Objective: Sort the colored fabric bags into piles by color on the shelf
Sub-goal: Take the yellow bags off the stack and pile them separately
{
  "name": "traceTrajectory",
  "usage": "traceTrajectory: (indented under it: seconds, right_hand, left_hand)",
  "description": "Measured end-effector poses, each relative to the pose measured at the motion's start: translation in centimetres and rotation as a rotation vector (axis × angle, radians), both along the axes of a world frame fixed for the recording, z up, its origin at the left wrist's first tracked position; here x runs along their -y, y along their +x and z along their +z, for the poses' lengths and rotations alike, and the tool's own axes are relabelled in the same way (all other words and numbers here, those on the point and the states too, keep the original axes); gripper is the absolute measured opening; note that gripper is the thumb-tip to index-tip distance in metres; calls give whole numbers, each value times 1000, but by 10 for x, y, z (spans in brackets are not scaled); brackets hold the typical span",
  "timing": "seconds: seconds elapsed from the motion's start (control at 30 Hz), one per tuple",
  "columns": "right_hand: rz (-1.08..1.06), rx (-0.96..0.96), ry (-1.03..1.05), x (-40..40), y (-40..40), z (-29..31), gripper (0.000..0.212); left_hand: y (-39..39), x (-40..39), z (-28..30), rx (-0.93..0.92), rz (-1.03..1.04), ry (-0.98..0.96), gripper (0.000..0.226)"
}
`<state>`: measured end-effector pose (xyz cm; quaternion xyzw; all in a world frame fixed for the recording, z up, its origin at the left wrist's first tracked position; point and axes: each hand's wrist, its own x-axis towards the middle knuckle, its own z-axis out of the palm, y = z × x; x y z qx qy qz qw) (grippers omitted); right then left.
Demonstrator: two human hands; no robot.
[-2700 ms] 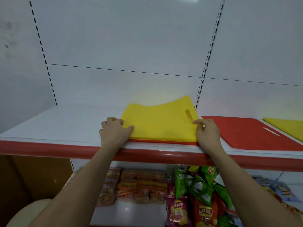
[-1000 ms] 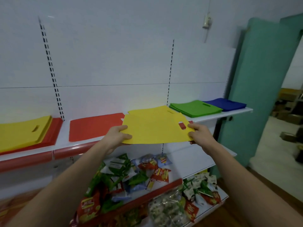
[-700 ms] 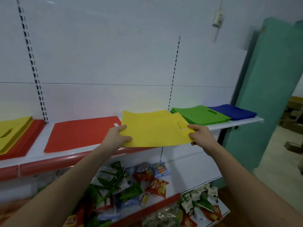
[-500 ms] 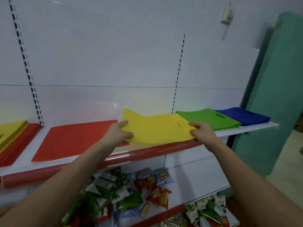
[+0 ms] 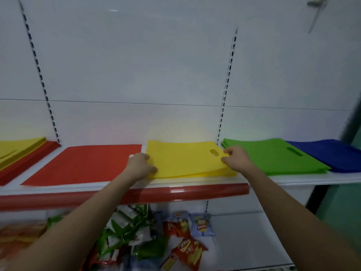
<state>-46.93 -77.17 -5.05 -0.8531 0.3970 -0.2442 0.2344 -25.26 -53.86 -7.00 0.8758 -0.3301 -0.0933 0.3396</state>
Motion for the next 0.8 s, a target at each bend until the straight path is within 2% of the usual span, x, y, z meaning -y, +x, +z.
traceTrajectory:
  seconds: [0.13, 0.3, 0.4, 0.5, 0.63, 0.8]
  right_hand:
    - [22, -99, -39, 14, -1, -11, 44]
    - [50, -250, -168, 20, -8, -16, 42]
    - [85, -112, -203, 23, -9, -4, 40]
    - [176, 33, -130, 15, -2, 11, 29]
    - [389, 38, -47, -23, 29, 12, 21]
    - [676, 18, 41, -111, 87, 1, 24]
  left_hand:
    - [-2, 3, -13, 82, 68, 198, 73]
    - [-13, 4, -12, 173, 137, 187, 59]
    - [-19, 4, -3, 228, 159, 176, 54]
    - [-26, 1, 8, 255, 167, 152, 48]
    - [-41, -28, 12, 333, 218, 160, 42]
    - [-40, -115, 11, 352, 369, 215, 38]
